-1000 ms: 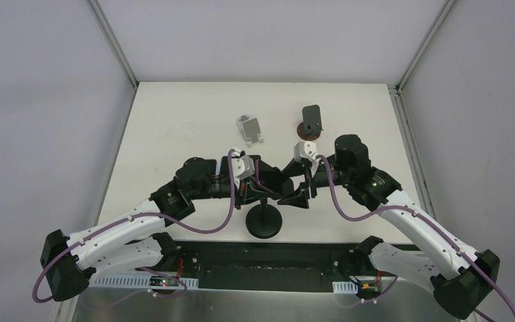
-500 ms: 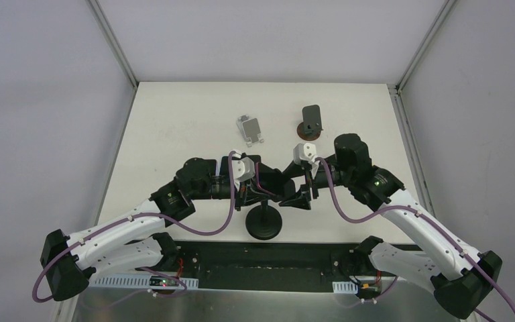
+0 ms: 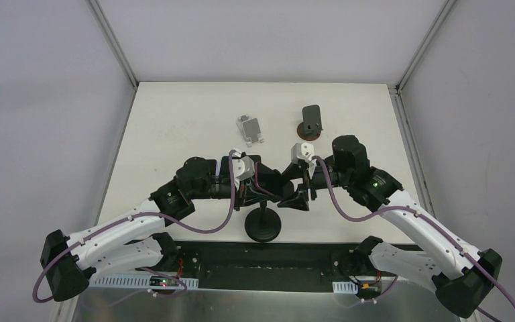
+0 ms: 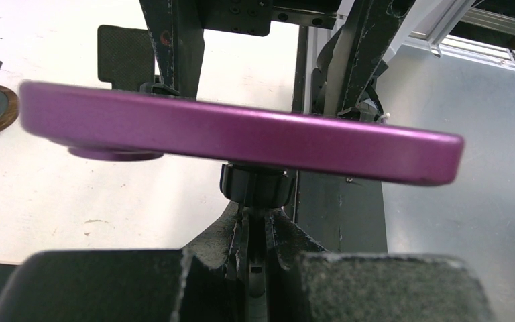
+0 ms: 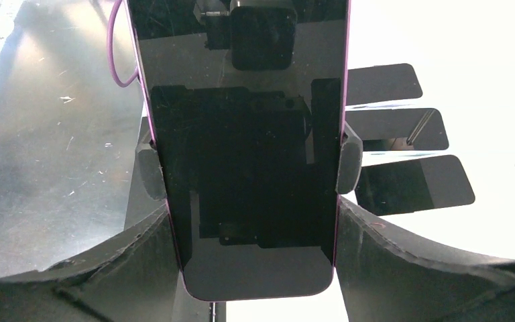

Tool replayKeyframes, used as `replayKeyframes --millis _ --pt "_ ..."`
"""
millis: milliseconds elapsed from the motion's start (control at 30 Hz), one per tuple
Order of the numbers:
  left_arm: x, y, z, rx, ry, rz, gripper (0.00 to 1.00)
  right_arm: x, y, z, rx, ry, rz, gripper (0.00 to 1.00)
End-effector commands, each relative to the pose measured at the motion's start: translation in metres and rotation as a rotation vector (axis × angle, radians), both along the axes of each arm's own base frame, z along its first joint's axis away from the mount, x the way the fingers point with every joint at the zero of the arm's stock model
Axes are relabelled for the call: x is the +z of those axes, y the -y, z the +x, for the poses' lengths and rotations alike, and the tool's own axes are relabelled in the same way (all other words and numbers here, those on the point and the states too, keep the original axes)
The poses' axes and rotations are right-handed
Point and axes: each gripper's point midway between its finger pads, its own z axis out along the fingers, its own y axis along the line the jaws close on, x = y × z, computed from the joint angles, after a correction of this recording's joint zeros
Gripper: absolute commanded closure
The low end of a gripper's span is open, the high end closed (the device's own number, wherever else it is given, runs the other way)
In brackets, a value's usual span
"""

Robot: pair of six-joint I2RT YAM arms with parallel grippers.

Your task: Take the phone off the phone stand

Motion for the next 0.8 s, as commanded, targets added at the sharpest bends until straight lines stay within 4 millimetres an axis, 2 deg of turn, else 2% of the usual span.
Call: replayKeyframes --millis 0,333,767 --pt "0.054 0.003 -0.029 -0.163 0.065 -0.135 1.0 0.008 0.003 0.037 -0.174 0.071 0.012 1.0" --pt "0.046 0.012 -0.049 -0.232 0.047 -0.117 1.0 0.025 -0.009 0.049 -0.196 0.103 0.071 1.0" --pt "0.039 0.018 -0.062 -0.274 0.041 -0.101 1.0 0.049 -0.02 0.054 -0.179 0.149 0.133 1.0"
